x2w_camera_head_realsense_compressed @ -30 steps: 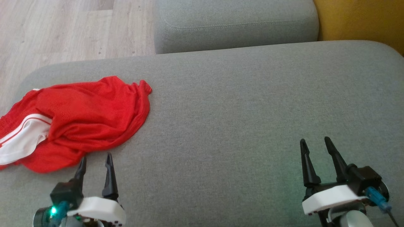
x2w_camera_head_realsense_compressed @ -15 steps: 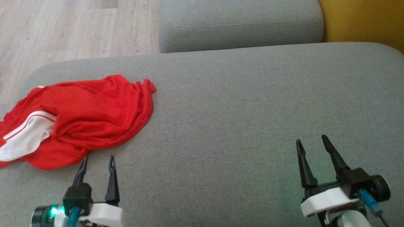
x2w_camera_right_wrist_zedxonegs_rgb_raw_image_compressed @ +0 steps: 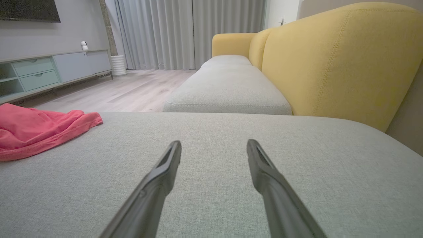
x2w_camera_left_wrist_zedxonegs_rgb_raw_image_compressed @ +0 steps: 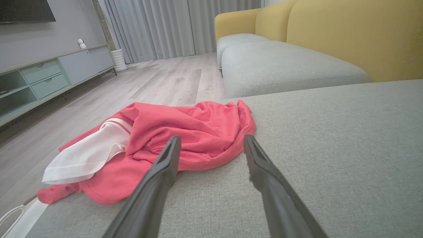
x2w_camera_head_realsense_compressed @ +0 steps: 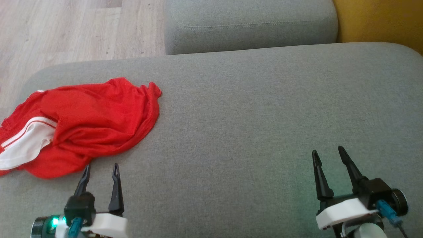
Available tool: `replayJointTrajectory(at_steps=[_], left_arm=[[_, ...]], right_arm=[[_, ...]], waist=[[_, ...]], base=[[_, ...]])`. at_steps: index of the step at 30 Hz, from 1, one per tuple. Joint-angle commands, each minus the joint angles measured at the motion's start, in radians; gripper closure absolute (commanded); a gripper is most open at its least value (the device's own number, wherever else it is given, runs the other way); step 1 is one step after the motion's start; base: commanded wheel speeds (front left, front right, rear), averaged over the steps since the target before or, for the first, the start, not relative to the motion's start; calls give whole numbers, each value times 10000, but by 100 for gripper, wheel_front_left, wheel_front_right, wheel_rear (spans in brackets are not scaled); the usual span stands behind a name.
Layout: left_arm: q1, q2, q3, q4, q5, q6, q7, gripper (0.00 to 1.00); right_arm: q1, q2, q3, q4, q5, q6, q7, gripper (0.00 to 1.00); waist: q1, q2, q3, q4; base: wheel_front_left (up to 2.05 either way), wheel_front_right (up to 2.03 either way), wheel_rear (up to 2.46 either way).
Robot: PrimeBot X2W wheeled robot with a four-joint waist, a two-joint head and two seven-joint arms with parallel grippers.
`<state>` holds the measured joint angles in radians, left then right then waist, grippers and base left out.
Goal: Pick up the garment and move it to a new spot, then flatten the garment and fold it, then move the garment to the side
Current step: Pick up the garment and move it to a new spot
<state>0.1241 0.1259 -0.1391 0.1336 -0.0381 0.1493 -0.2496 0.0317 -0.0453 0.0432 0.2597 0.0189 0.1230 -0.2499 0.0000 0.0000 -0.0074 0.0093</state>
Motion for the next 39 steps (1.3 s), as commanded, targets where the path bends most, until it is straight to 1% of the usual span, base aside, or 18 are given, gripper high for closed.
replayJointTrajectory(at_steps=[1, 8, 14, 18, 25, 29, 34, 39], left_arm=[[-322, 73, 443, -287, -23, -21, -122, 0], [-328, 27, 486, -282, 7, -77, -122, 0], [-397, -1, 481, -256, 50, -149, -122, 0], [-412, 6, 521, -198, 40, -192, -122, 0], [-272, -49, 623, -117, -34, -218, -122, 0], [-79, -93, 751, -149, -110, -205, -122, 0], [-129, -163, 902, -310, -343, -411, -122, 0], [-1025, -221, 1093, -497, -814, -787, -122, 0]], right_arm=[[-381, -50, 178, -244, 53, 77, -118, 0], [-412, -49, 164, -108, 112, 77, -118, 0], [-396, -49, 198, -78, 96, 77, -118, 0], [-321, -49, 254, -96, 136, 77, -118, 0], [-277, -49, 525, -39, 179, 77, -118, 0], [-348, -49, 830, 44, 232, 77, -118, 0], [-542, -49, 1022, 42, 176, 77, -118, 0], [-915, -198, 1153, -58, 93, 77, -118, 0]], waist=[[0, 0, 0, -2], [0, 0, -3, 20], [0, 0, 12, 322], [0, 0, -13, 918], [0, 0, -89, 2356], [0, 0, -112, 2812], [0, 0, 205, 2909], [0, 0, 962, 2652]], base=[[0, 0, 0], [0, 0, 0], [0, 0, 0], [0, 0, 0], [0, 0, 0], [0, 0, 0], [0, 0, 0], [0, 0, 0]])
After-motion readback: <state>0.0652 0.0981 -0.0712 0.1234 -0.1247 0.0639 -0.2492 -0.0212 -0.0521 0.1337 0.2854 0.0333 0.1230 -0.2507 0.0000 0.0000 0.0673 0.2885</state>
